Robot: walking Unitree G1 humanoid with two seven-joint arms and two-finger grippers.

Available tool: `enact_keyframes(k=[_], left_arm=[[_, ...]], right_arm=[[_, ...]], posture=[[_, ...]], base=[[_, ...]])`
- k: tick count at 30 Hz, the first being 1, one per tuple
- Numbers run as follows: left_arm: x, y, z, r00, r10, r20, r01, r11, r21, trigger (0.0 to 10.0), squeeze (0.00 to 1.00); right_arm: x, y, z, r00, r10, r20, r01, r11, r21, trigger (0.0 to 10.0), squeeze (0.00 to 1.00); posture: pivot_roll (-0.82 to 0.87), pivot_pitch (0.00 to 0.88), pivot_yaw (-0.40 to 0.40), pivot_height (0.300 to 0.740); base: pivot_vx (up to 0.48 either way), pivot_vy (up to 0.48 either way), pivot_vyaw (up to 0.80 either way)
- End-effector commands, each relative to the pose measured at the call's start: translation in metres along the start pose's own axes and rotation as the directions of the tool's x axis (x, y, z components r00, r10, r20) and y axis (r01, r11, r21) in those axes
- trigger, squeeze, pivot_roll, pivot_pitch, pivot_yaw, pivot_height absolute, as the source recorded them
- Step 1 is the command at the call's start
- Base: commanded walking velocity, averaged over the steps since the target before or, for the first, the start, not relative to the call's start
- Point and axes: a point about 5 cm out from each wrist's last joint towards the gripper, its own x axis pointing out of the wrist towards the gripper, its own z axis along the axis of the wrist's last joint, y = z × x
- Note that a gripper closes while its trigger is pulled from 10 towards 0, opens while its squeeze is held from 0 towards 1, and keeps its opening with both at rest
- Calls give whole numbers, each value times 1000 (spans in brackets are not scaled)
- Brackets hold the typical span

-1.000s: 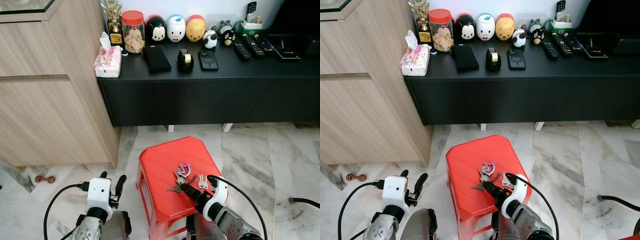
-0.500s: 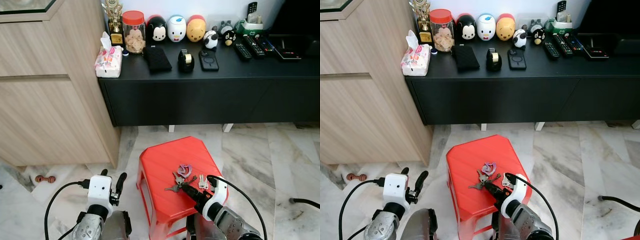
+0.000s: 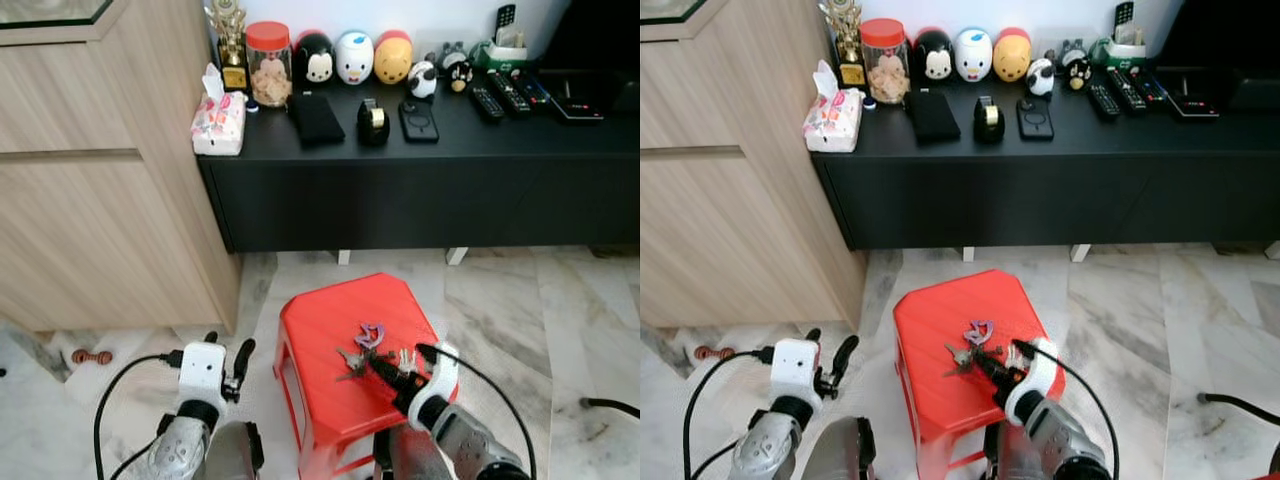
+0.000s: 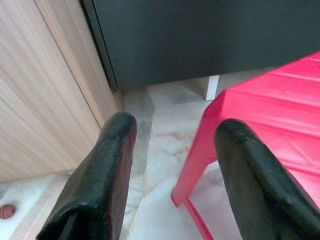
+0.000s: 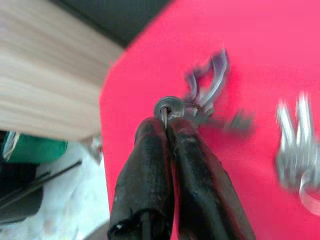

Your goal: Hang keys on a hook

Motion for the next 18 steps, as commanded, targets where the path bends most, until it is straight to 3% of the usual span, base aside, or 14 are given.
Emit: enact_keyframes(k=[1, 7, 11, 14, 18], left_arm=[[0, 1, -4, 1000, -4, -12, 5, 1000, 15, 10000, 0], [4, -1, -3, 1000, -7, -7, 7, 1000, 14, 10000, 0], [7, -2, -2, 1000, -9, 1, 9, 1000, 11, 10000, 0], [8, -2, -3, 1000, -7, 3, 7, 1000, 10, 10000, 0], [8, -2, -4, 1000, -5, 1, 5, 1000, 11, 10000, 0]], right_arm=[[-4, 0, 9, 999, 6, 54, -4, 999, -42, 0, 0], [-9, 3, 22, 992, 20, 126, -8, 995, -96, 0, 0], [-18, 10, 33, 981, -31, 192, 80, 964, -252, 0, 0], [-22, 18, 39, 970, -24, 241, 85, 966, -244, 0, 0], [-21, 26, 37, 973, 3, 231, 53, 971, -235, 0, 0]], posture=[[-13, 66, -44, 618], [-24, 55, -42, 618], [-33, 40, -45, 618], [-33, 32, -47, 618], [-38, 28, -47, 618]], base=[[0, 0, 0], [0, 0, 0], [0, 0, 0], [0, 0, 0], [0, 0, 0]])
